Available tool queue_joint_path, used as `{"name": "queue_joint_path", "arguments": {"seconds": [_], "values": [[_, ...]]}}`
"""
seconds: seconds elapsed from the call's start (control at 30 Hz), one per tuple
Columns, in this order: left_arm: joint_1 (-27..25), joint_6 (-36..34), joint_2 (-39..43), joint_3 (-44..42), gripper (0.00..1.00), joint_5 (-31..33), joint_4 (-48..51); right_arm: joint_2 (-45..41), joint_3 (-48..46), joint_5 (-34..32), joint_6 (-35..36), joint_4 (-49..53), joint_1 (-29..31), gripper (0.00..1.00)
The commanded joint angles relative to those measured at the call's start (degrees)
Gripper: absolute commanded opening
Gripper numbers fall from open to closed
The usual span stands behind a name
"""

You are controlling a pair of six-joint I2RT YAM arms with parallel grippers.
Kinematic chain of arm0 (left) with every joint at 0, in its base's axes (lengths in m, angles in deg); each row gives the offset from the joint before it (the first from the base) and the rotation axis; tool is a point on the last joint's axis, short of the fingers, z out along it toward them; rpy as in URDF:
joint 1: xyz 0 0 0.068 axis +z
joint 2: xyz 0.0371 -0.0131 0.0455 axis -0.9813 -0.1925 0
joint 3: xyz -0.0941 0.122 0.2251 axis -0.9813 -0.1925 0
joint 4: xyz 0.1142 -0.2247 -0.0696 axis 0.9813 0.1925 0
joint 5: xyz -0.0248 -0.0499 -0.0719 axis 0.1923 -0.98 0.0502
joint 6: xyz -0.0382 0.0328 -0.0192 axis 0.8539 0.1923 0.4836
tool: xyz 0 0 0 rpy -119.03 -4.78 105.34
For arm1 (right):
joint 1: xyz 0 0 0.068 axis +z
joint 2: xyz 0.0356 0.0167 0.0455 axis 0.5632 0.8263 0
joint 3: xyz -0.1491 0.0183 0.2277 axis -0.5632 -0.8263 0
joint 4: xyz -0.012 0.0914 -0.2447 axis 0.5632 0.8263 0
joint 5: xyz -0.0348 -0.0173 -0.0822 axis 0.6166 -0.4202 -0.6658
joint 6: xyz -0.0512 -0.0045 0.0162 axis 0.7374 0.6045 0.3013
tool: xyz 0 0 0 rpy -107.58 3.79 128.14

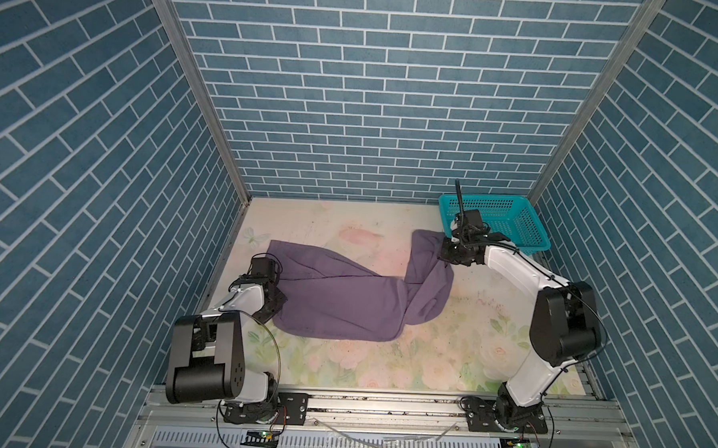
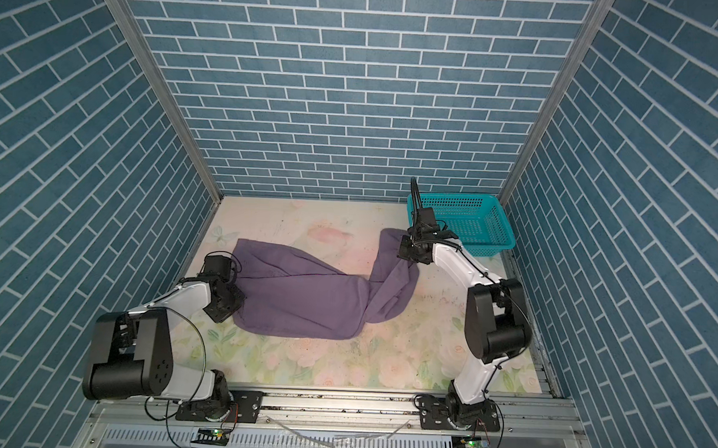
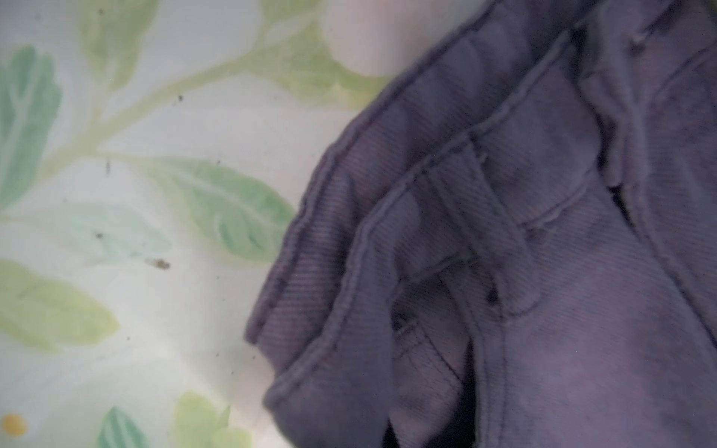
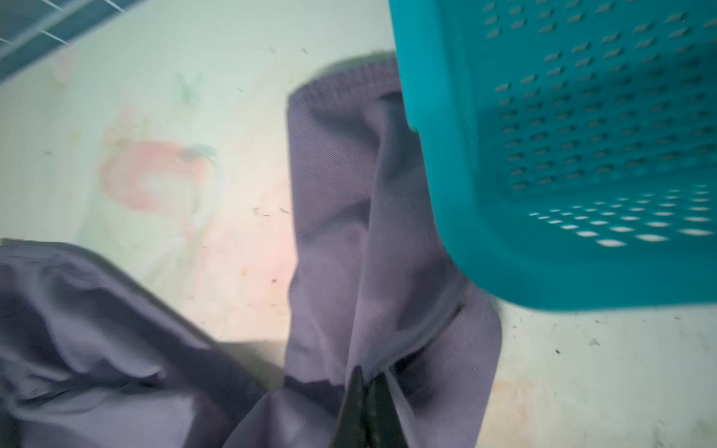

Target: Fold and stack the trousers

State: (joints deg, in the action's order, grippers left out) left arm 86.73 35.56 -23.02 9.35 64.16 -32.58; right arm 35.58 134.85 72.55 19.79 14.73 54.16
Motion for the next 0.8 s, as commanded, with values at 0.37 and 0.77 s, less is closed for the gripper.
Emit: {"name": "queue_joint_path", "arguments": {"seconds": [0.37, 0.77], "values": [[12.0, -1.3, 10.64, -7.95, 0.0, 1.23, 5.74, -56.05, -30.14, -25.16, -20.83, 22.16, 0.25, 0.0], [15.53, -3.06, 16.78, -8.76, 0.0, 3.12, 9.36, -75.62, -49.56, -27.91, -34.87, 30.25, 0.03, 0.41]]}}
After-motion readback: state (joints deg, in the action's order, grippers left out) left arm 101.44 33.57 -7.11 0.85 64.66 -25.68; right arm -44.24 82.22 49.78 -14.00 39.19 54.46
